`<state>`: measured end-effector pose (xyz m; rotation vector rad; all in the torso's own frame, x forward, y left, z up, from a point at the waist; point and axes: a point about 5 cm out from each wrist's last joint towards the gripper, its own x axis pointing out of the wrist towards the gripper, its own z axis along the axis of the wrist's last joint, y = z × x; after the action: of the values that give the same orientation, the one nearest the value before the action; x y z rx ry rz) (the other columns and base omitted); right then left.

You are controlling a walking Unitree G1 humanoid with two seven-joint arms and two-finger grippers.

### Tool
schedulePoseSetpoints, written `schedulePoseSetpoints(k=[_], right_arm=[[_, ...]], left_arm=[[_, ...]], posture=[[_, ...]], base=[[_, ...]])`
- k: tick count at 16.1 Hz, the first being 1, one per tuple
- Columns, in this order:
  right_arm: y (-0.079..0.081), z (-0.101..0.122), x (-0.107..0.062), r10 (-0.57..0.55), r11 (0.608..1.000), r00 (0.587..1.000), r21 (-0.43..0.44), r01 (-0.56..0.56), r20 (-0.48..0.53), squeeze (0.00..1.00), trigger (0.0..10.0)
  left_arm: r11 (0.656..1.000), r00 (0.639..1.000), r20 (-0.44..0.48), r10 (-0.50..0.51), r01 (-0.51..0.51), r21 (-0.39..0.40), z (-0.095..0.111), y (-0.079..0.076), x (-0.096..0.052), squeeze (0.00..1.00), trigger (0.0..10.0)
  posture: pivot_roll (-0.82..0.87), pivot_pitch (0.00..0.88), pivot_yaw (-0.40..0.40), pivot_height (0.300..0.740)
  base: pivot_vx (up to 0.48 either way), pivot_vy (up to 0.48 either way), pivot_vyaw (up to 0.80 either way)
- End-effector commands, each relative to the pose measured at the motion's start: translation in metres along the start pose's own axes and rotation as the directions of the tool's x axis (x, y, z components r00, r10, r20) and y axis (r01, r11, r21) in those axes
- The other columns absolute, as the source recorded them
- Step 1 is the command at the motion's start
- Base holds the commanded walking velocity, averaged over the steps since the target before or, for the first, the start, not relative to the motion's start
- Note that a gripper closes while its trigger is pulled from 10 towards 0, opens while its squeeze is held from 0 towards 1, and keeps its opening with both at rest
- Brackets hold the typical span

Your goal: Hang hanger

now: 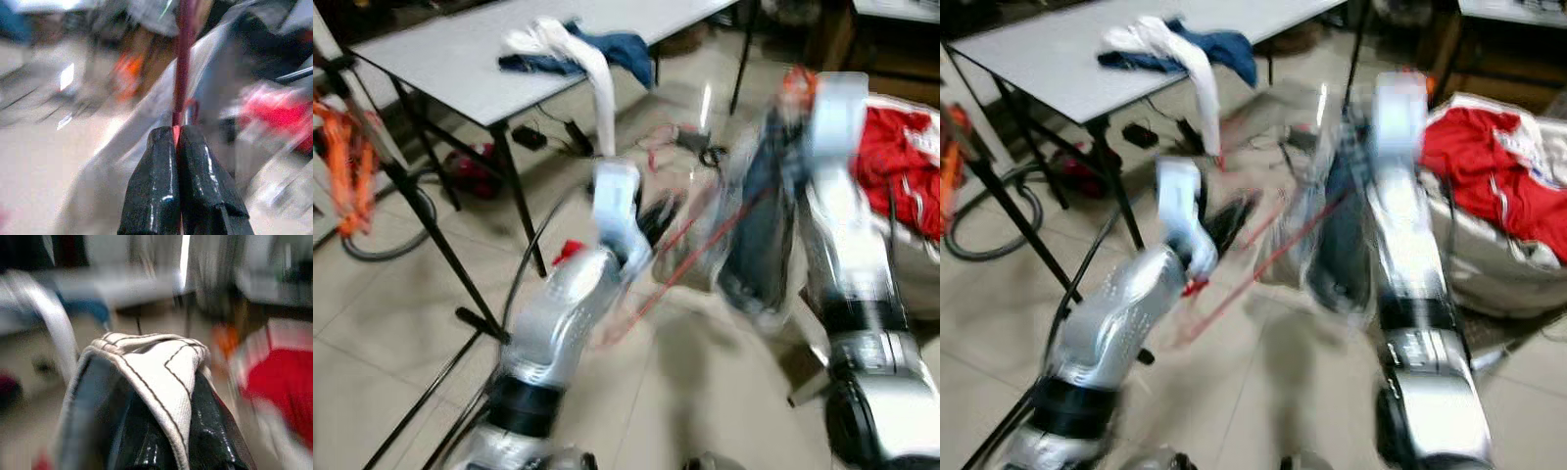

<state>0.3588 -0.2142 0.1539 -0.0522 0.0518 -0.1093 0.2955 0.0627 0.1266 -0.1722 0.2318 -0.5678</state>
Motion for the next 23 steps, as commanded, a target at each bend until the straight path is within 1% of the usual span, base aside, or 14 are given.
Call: schedulePoseSetpoints(k=[1,3,5,6,8,9,11,13,14,15,16,17,20,23], right_arm=[[-0.006,-0.009,-0.002,-0.014,1.0,0.999,0.023,0.015,-0.029,0.0,0.0],[-0.012,-0.032,-0.008,-0.032,0.998,0.999,-0.053,0.03,-0.043,0.0,0.0],[-0.008,-0.058,-0.016,-0.004,0.998,0.995,-0.063,-0.003,-0.103,0.0,0.0],[-0.003,-0.086,-0.025,0.018,0.999,0.981,-0.028,-0.024,-0.194,0.0,0.0],[0.003,-0.113,-0.035,0.052,0.998,0.954,0.033,-0.044,-0.296,0.0,0.0],[0.009,-0.133,-0.044,0.082,0.996,0.918,0.052,-0.066,-0.387,0.0,0.0],[0.021,-0.161,-0.063,0.157,0.987,0.847,0.099,-0.123,-0.508,0.0,0.0],[0.02,-0.176,-0.075,0.134,0.991,0.812,0.093,-0.098,-0.569,0.0,0.0],[0.017,-0.191,-0.089,0.104,0.991,0.769,0.13,-0.027,-0.631,0.0,0.0],[0.014,-0.2,-0.099,0.084,0.987,0.743,0.161,0.032,-0.664,0.0,0.0],[0.013,-0.204,-0.103,0.083,0.98,0.736,0.189,0.062,-0.672,0.0,0.0],[0.015,-0.209,-0.109,0.105,0.971,0.721,0.226,0.073,-0.685,0.0,0.0],[0.017,-0.213,-0.115,0.117,0.971,0.714,0.231,0.064,-0.69,0.0,0.0],[0.017,-0.216,-0.119,0.115,0.972,0.704,0.226,0.066,-0.701,0.0,0.0]], left_arm=[[0.999,0.999,-0.044,0.025,-0.024,0.024,-0.007,0.003,0.001,0.0,10.0],[1.0,0.993,-0.119,0.022,-0.02,0.024,-0.027,0.009,-0.001,0.0,10.0],[0.999,0.983,-0.177,0.037,-0.03,0.042,-0.046,0.017,-0.002,0.0,10.0],[0.998,0.97,-0.236,0.057,-0.048,0.044,-0.069,0.029,-0.005,0.0,10.0],[0.995,0.946,-0.311,0.094,-0.083,0.048,-0.094,0.044,-0.009,0.0,10.0],[0.99,0.915,-0.377,0.144,-0.132,0.058,-0.113,0.055,-0.014,0.0,10.0],[0.982,0.856,-0.481,0.19,-0.174,0.079,-0.141,0.063,-0.026,0.0,10.0],[0.968,0.805,-0.541,0.243,-0.24,0.077,-0.161,0.068,-0.039,0.0,10.0],[0.942,0.729,-0.617,0.298,-0.331,0.064,-0.183,0.07,-0.058,0.0,10.0],[0.915,0.675,-0.656,0.336,-0.401,0.056,-0.194,0.071,-0.069,0.0,10.0],[0.905,0.649,-0.673,0.353,-0.419,0.071,-0.199,0.071,-0.073,0.0,10.0],[0.904,0.638,-0.688,0.346,-0.422,0.063,-0.202,0.068,-0.074,0.0,10.0],[0.911,0.657,-0.687,0.309,-0.412,0.015,-0.205,0.054,-0.067,0.0,10.0],[0.906,0.647,-0.687,0.331,-0.422,0.04,-0.207,0.054,-0.069,0.0,10.0]], posture=[[-0.11,0.0,0.052,0.74],[-0.12,0.0,0.062,0.74],[-0.12,0.0,0.066,0.74],[-0.12,0.0,0.075,0.74],[-0.12,0.0,0.081,0.74],[-0.12,0.0,0.083,0.74],[-0.12,0.0,0.085,0.74],[-0.1,0.0,0.072,0.74],[-0.1,0.0,0.071,0.74],[-0.09,0.0,0.068,0.74],[-0.09,0.0,0.068,0.74],[-0.08,0.0,0.069,0.74],[-0.09,0.0,0.078,0.74],[-0.08,0.0,0.081,0.74]], base=[[0.0,0.0,0.0],[0.0,0.0,0.0],[0.0,0.0,0.0],[0.0,0.0,0.0],[0.0,0.0,0.0],[0.0,0.0,0.0],[0.0,0.0,0.0],[0.0,0.0,0.0],[0.0,0.0,0.0],[0.0,0.0,0.0],[0.0,0.0,0.0],[0.0,0.0,0.0],[0.0,0.0,0.0],[0.0,0.0,0.0]])
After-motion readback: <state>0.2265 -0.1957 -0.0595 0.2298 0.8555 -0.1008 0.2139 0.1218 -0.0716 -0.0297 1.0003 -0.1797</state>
